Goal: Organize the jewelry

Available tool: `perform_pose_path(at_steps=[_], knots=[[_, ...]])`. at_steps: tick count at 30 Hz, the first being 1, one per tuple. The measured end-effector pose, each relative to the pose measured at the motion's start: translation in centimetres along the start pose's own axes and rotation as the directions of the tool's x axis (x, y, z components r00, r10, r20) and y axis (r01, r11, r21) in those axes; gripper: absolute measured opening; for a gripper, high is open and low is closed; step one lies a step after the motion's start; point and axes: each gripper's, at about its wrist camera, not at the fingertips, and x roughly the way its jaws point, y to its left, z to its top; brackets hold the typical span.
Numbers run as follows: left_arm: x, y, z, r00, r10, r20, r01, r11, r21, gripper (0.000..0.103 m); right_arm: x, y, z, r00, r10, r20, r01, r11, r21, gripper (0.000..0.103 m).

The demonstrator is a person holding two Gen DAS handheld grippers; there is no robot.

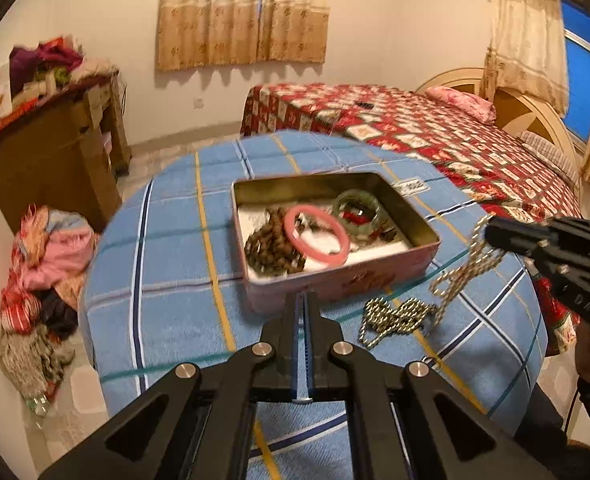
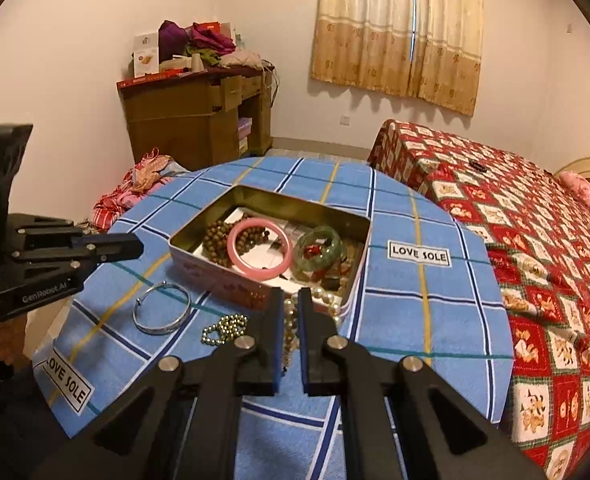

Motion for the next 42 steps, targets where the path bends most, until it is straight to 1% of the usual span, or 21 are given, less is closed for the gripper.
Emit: perform_pose_path(at_steps=[2,3,4,5,6,7,8,10,11,13,16,17,19,23,24,26,29,33,35,39,42], knots=[[0.8,0.3,-0.6,0.999,0.024,-0.028,-0.025,1.000,-0.018,0.003,-0.1,0.0,0.0,1.000,0.000,0.001,0.000,1.000,0.000,0.008],[1.1,0.3,-0.9,0.999,0.038,-0.037,-0.038,0.999,-0.019,0.008,-0.1,0.0,0.0,1.000,-0.001,0.000,0.001,1.000,-0.001,0.008],[1.5,0.3,-1.2,0.998,0.039,-0.051,-0.040,0.999,-0.021,0.015,0.0,-0.1,0.0,1.000,-0.001,-0.002,0.001,1.000,0.000,0.008],[1.6,0.3,-1.4,0.998,0.031,-0.053,-0.033,0.999,-0.028,0.048,0.0,-0.1,0.0,1.000,-0.001,-0.004,0.001,1.000,0.003,0.008],[1.6,0.3,-1.6,0.998,0.045,-0.044,-0.047,0.998,-0.044,0.081,0.0,-0.1,-0.1,1.000,0.001,-0.007,-0.001,1.000,0.005,0.008],[1.4,0.3,-1.7,0.997,0.072,-0.022,-0.073,0.996,-0.054,0.087,0.1,-0.1,-0.3,1.000,0.001,-0.009,-0.001,1.000,0.006,0.008],[1.4,0.3,-1.8,0.997,0.076,-0.017,-0.077,0.995,-0.059,0.087,0.3,-0.1,-0.4,1.000,0.002,-0.014,-0.002,1.000,0.007,0.008],[2.0,0.3,-1.9,0.997,0.056,-0.050,-0.059,0.996,-0.065,0.087,0.4,-0.1,-0.6,1.000,0.006,-0.018,-0.005,1.000,0.011,0.008],[2.4,0.3,-2.1,0.996,0.064,-0.066,-0.068,0.996,-0.061,0.087,0.4,-0.1,-0.7,1.000,0.008,-0.019,-0.008,1.000,0.013,0.008],[3.0,0.1,-2.3,0.995,0.057,-0.081,-0.061,0.997,-0.049,0.087,0.4,-0.1,-0.8,1.000,0.012,-0.018,-0.011,1.000,0.015,0.008],[4.3,-0.1,-2.8,0.990,0.050,-0.130,-0.056,0.997,-0.046,0.087,0.5,-0.1,-0.9,1.000,0.017,-0.019,-0.017,1.000,0.021,0.008],[4.6,-0.2,-3.0,0.990,0.039,-0.138,-0.046,0.998,-0.047,0.087,0.6,-0.1,-0.9,1.000,0.020,-0.020,-0.020,1.000,0.024,0.008],[5.0,-0.5,-3.2,0.988,0.055,-0.147,-0.060,0.998,-0.031,0.087,0.8,-0.1,-1.0,0.999,0.024,-0.023,-0.023,0.999,0.023,0.008],[5.5,-0.8,-3.3,0.988,0.057,-0.146,-0.057,0.998,0.004,0.087,0.9,0.1,-0.9,0.999,0.031,-0.024,-0.030,0.999,0.023,0.008],[5.5,-0.8,-3.3,0.988,0.060,-0.146,-0.059,0.998,0.010,0.082,0.8,0.1,-0.9,0.999,0.031,-0.023,-0.031,0.999,0.023,0.008],[5.5,-0.9,-3.4,0.987,0.075,-0.144,-0.070,0.997,0.040,0.065,0.7,0.1,-0.7,0.999,0.034,-0.015,-0.033,0.999,0.022,0.008],[4.9,-0.4,-3.3,0.989,0.046,-0.144,-0.043,0.999,0.023,0.065,0.4,0.1,-0.3,0.999,0.034,-0.005,-0.034,0.999,0.018,0.008],[3.4,0.0,-2.6,0.993,0.030,-0.112,-0.029,1.000,0.011,0.065,0.1,0.0,0.3,1.000,0.029,0.005,-0.029,1.000,0.009,0.008],[2.2,0.2,-1.8,0.996,0.031,-0.080,-0.030,0.999,0.010,0.065,0.0,-0.1,0.6,1.000,0.025,0.011,-0.025,1.000,0.005,0.008],[-0.2,0.3,0.4,1.000,0.030,-0.008,-0.030,0.999,0.022,0.065,-0.3,-0.3,1.5,0.999,0.018,0.027,-0.018,1.000,-0.008,0.008],[-0.8,0.2,2.2,0.999,0.040,0.027,-0.041,0.998,0.039,0.065,-0.5,-0.5,2.4,0.999,0.019,0.044,-0.018,1.000,-0.013,0.008]])
